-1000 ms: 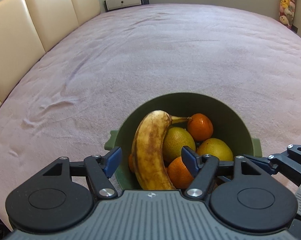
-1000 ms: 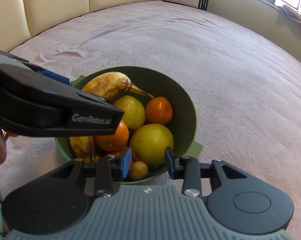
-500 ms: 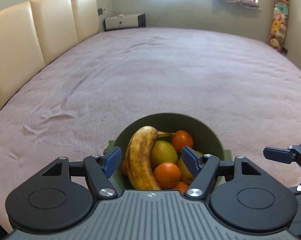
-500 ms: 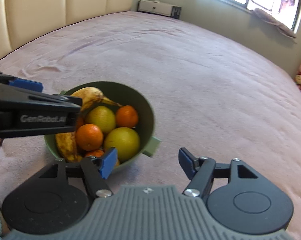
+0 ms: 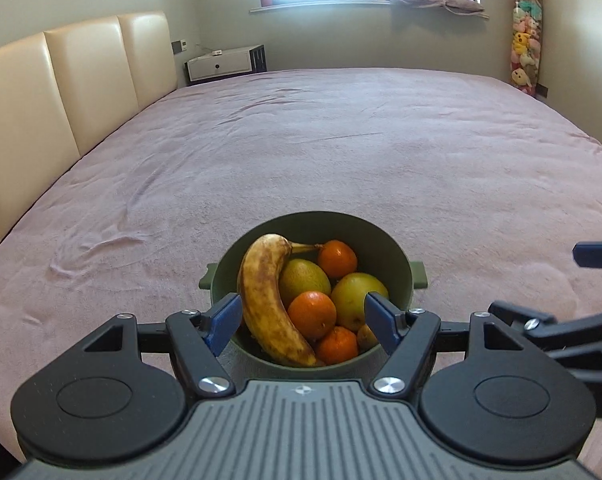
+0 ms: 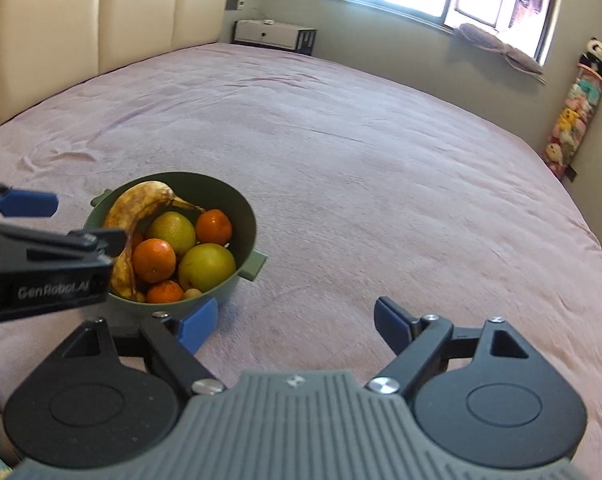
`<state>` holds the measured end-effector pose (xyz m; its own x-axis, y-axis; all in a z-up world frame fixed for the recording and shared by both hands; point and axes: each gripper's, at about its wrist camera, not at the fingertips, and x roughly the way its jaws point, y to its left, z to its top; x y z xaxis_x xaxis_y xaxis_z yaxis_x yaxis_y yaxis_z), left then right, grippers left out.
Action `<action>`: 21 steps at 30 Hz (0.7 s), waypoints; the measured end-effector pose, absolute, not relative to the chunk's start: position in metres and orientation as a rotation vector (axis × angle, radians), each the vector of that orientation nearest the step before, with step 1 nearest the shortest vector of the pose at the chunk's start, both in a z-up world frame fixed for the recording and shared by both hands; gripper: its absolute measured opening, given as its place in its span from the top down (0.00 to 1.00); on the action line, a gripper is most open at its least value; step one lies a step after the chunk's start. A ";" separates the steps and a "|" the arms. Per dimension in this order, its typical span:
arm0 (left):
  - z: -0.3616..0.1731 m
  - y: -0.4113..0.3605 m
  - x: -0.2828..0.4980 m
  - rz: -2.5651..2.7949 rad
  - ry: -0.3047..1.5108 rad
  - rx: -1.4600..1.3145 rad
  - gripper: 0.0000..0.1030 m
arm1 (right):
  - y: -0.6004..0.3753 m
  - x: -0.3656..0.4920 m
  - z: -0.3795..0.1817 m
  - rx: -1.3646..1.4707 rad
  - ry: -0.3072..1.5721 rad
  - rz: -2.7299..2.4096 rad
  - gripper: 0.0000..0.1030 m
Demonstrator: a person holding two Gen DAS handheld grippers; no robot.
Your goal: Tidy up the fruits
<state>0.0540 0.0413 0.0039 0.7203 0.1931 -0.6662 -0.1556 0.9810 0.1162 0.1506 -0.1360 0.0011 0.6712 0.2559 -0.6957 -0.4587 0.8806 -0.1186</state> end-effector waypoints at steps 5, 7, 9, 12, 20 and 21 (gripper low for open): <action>0.000 0.039 0.050 0.193 0.750 0.061 0.20 | -0.149 0.147 0.000 -0.217 0.721 0.396 0.16; 0.001 0.041 0.050 0.207 0.739 0.053 0.20 | -0.150 0.148 -0.003 -0.204 0.714 0.386 0.16; 0.000 0.044 0.051 0.227 0.731 0.040 0.17 | -0.152 0.152 -0.007 -0.192 0.720 0.381 0.16; -0.004 0.049 0.056 0.244 0.743 0.019 0.16 | -0.151 0.157 -0.015 -0.180 0.744 0.375 0.14; -0.020 0.047 0.070 0.248 0.787 0.016 0.16 | -0.146 0.171 -0.027 -0.153 0.774 0.384 0.13; -0.021 0.047 0.072 0.250 0.790 0.012 0.16 | -0.146 0.172 -0.028 -0.147 0.776 0.384 0.13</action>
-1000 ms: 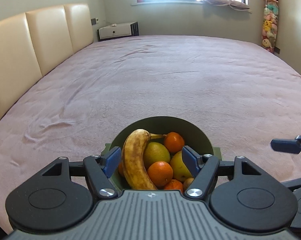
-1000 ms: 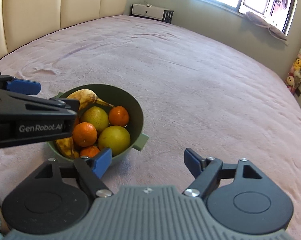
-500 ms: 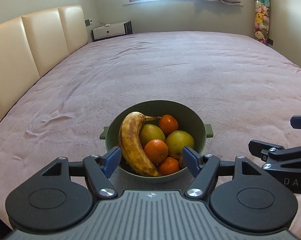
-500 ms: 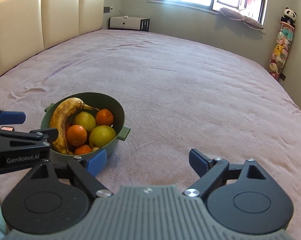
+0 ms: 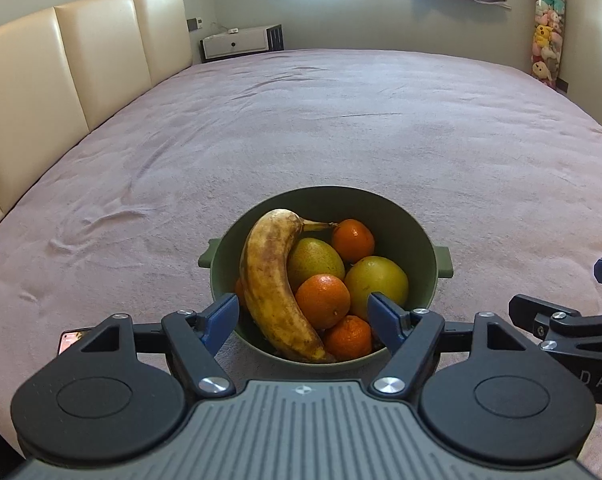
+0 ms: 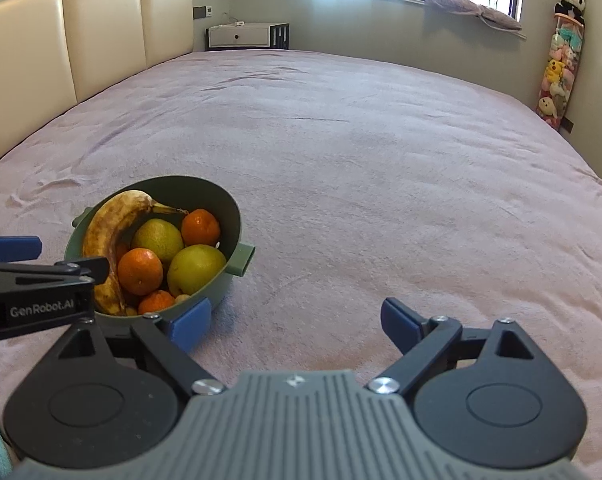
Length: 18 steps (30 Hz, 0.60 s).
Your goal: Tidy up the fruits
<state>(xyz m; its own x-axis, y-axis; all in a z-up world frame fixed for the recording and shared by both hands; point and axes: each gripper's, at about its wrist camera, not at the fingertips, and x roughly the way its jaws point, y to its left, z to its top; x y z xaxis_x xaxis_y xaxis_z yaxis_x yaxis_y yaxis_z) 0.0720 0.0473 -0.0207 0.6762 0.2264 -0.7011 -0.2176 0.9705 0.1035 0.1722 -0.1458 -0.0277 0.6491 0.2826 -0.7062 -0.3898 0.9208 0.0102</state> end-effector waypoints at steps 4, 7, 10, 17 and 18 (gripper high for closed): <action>-0.022 0.048 0.077 0.256 0.802 -0.006 0.16 | -0.150 0.176 -0.029 -0.126 0.786 0.373 0.12; -0.023 0.047 0.079 0.253 0.812 -0.010 0.16 | -0.154 0.179 -0.031 -0.106 0.803 0.361 0.12; -0.024 0.046 0.080 0.253 0.824 -0.006 0.16 | -0.157 0.180 -0.033 -0.090 0.818 0.354 0.12; -0.022 0.045 0.080 0.253 0.826 -0.010 0.16 | -0.158 0.178 -0.029 -0.084 0.811 0.361 0.12; -0.022 0.045 0.080 0.253 0.826 -0.011 0.16 | -0.158 0.178 -0.029 -0.083 0.811 0.361 0.12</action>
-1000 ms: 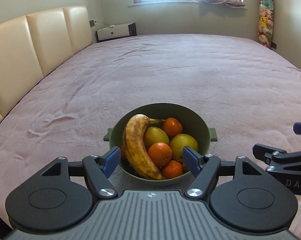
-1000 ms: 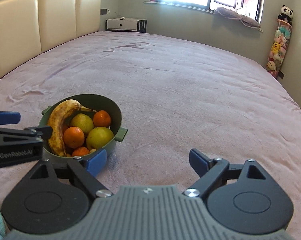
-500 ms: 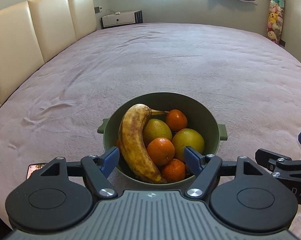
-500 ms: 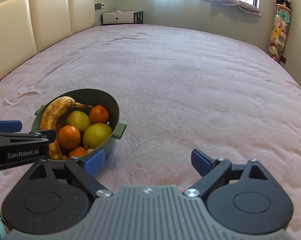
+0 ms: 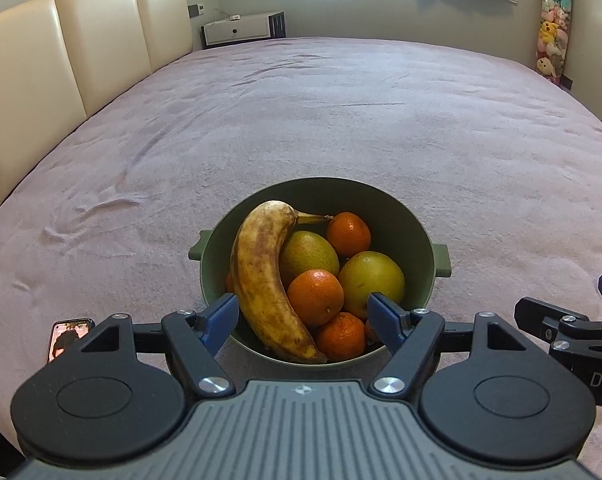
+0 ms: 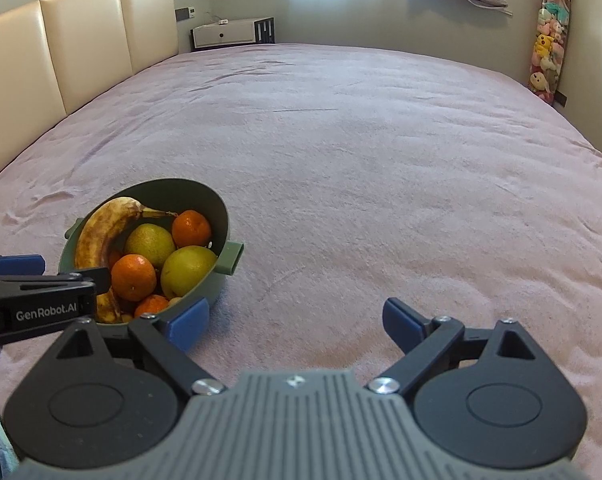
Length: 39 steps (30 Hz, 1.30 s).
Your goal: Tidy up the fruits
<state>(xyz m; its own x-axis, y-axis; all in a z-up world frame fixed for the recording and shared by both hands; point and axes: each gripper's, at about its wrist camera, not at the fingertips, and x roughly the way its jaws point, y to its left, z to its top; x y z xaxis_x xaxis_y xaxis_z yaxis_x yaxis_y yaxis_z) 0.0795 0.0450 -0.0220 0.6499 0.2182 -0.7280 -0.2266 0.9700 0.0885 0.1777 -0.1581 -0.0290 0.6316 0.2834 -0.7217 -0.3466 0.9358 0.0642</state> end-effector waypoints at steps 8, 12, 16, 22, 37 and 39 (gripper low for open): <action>-0.020 0.044 0.079 0.249 0.824 -0.018 0.16 | -0.161 0.176 -0.027 -0.079 0.806 0.359 0.12; -0.019 0.044 0.079 0.248 0.820 -0.024 0.16 | -0.161 0.175 -0.026 -0.078 0.804 0.361 0.12; -0.019 0.044 0.078 0.247 0.819 -0.027 0.16 | -0.161 0.175 -0.026 -0.079 0.803 0.361 0.12; -0.018 0.042 0.079 0.245 0.816 -0.028 0.16 | -0.160 0.175 -0.026 -0.082 0.804 0.364 0.11; -0.017 0.039 0.079 0.242 0.814 -0.031 0.16 | -0.160 0.174 -0.026 -0.088 0.804 0.375 0.11; -0.017 0.038 0.079 0.242 0.813 -0.032 0.16 | -0.160 0.174 -0.026 -0.088 0.804 0.374 0.11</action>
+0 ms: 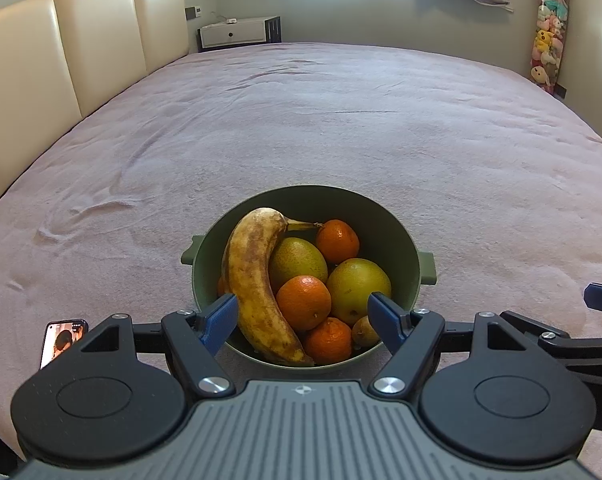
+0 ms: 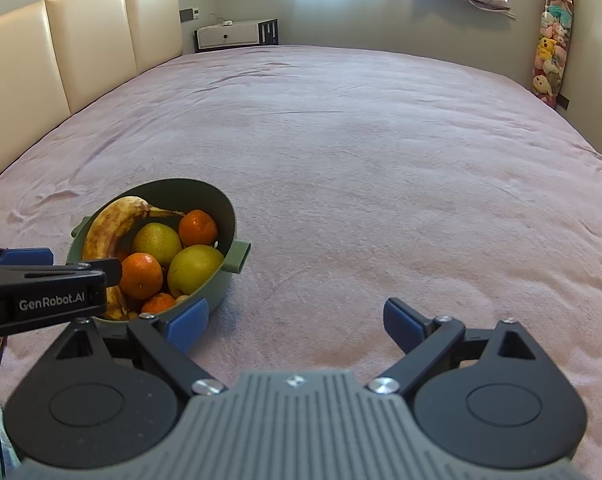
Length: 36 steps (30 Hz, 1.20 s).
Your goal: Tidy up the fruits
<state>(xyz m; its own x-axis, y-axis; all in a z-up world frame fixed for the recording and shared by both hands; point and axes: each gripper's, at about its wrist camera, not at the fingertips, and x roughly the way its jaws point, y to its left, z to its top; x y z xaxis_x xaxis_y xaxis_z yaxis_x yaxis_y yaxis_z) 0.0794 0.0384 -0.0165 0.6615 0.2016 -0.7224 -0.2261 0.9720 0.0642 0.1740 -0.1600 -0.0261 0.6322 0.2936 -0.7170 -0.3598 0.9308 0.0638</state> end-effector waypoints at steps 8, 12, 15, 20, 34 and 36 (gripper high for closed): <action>-0.017 0.039 0.079 0.242 0.813 -0.033 0.16 | -0.160 0.174 -0.026 -0.089 0.804 0.375 0.11; -0.016 0.038 0.080 0.241 0.815 -0.035 0.16 | -0.161 0.174 -0.027 -0.090 0.807 0.375 0.11; -0.016 0.037 0.080 0.238 0.817 -0.038 0.16 | -0.160 0.173 -0.027 -0.091 0.807 0.376 0.11; -0.016 0.035 0.081 0.239 0.816 -0.038 0.16 | -0.160 0.173 -0.027 -0.091 0.807 0.376 0.11; -0.016 0.036 0.079 0.239 0.810 -0.034 0.16 | -0.160 0.172 -0.028 -0.093 0.808 0.377 0.11; -0.016 0.035 0.079 0.239 0.809 -0.032 0.16 | -0.160 0.173 -0.028 -0.092 0.808 0.375 0.11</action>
<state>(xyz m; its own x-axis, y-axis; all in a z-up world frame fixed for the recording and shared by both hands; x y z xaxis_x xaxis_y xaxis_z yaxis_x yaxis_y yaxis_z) 0.0787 0.0353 -0.0159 0.6651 0.1995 -0.7196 -0.2240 0.9726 0.0625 0.1731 -0.1597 -0.0278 0.6292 0.2924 -0.7202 -0.3616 0.9303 0.0618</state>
